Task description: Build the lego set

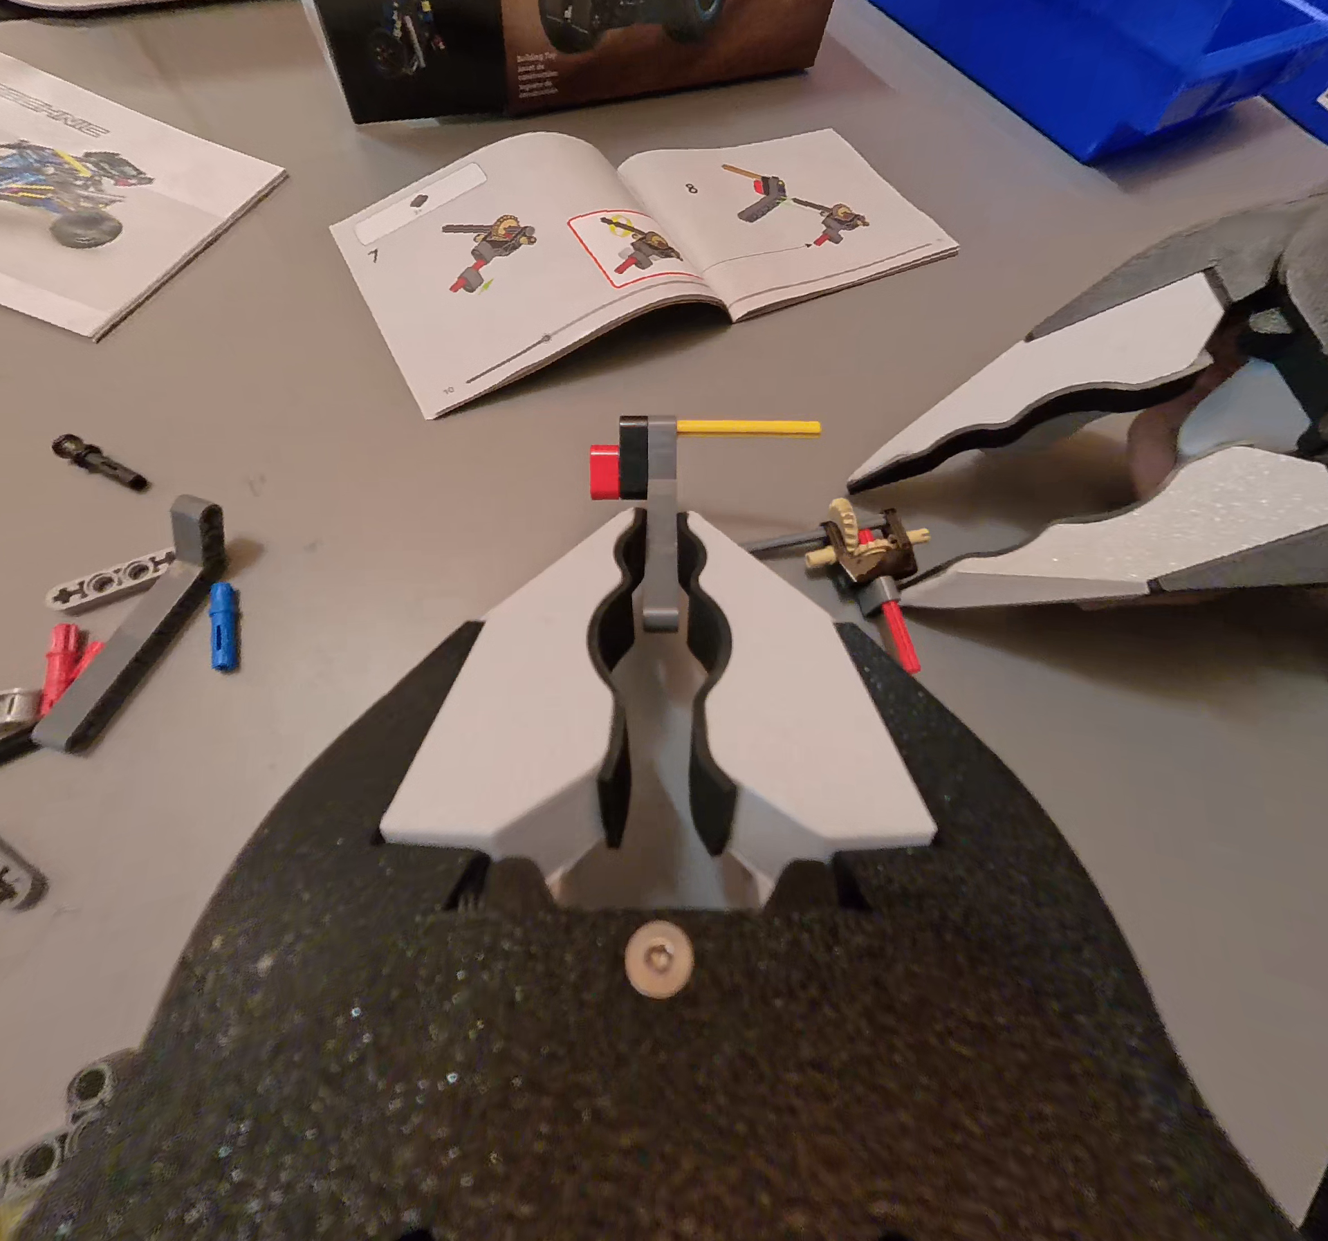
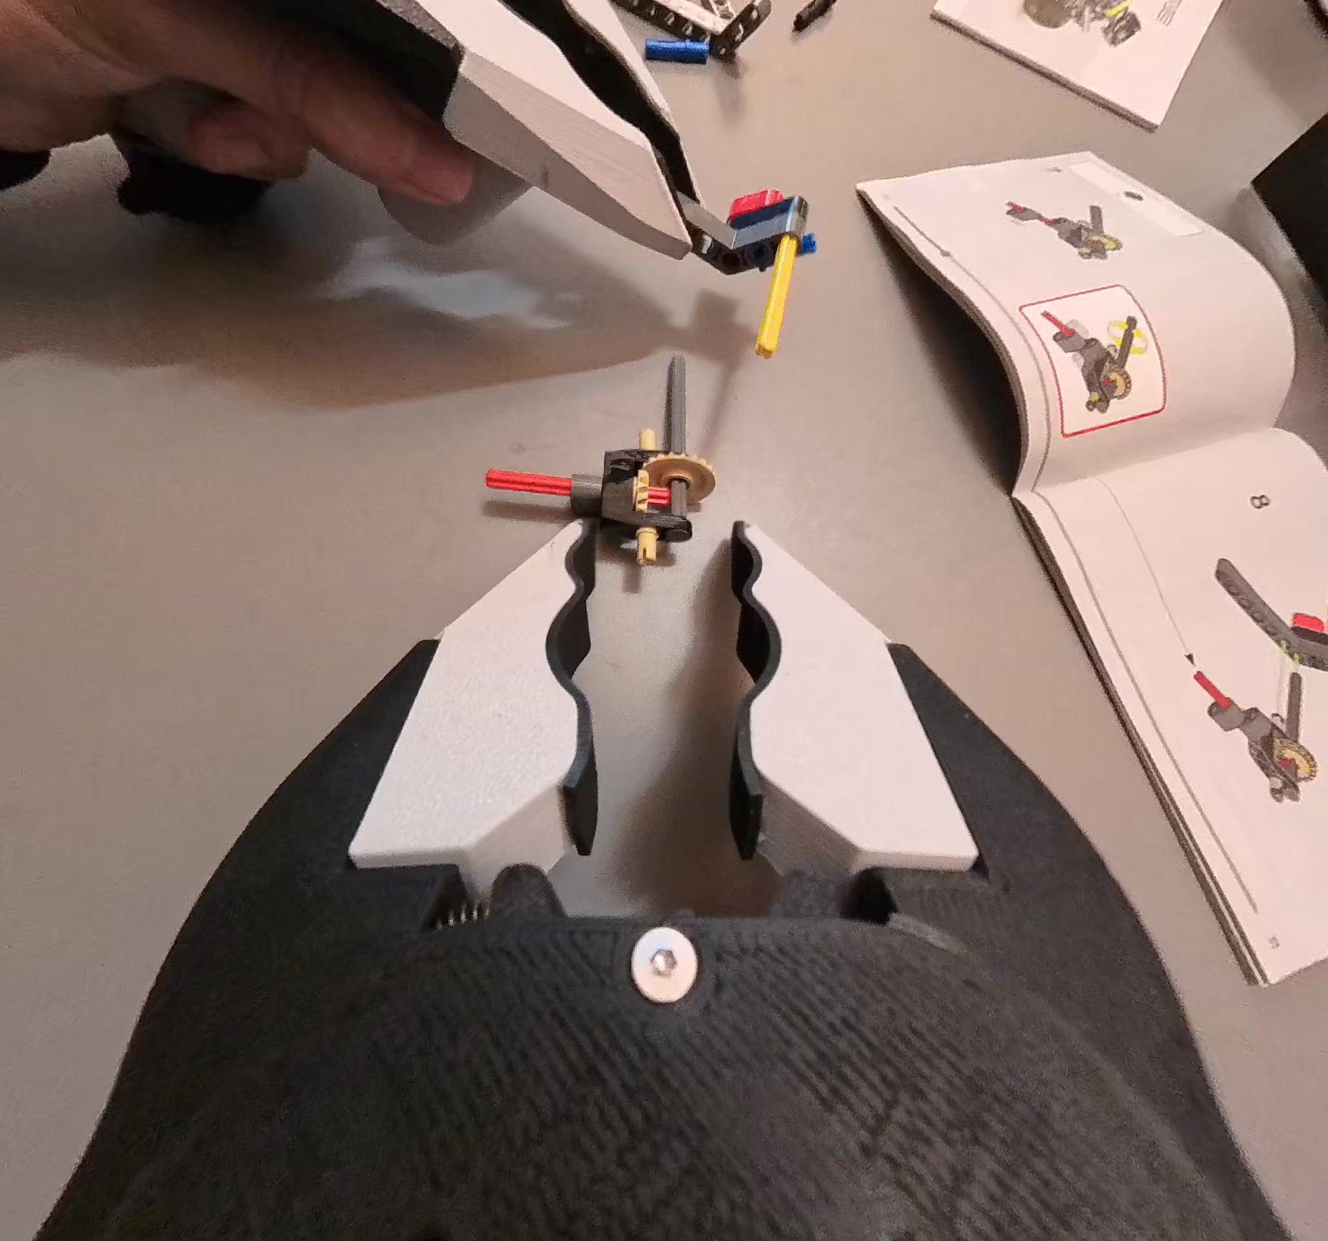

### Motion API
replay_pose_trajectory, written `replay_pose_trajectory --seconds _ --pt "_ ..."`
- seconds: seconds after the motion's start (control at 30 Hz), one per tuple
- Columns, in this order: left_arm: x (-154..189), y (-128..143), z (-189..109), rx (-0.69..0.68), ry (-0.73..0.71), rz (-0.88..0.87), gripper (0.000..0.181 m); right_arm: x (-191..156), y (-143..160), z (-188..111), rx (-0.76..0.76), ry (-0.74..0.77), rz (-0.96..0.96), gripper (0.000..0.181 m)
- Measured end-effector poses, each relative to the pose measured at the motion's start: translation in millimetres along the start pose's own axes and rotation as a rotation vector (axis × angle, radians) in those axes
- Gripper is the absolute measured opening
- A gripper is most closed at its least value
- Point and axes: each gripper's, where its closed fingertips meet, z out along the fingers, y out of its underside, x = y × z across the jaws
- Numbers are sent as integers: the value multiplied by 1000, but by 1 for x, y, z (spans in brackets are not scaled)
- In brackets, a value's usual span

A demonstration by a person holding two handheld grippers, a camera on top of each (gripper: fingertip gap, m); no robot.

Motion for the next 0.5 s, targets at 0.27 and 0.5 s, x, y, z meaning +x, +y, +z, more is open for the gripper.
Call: replay_pose_trajectory --seconds 0.27,0.5 --pt "-2 3 0 -14 -22 -8 6 -4 -4 5 -3 -60 145 35" --pt "-3 6 1 -32 -34 -8 6 -4 -8 -1 41 -14 279 36"
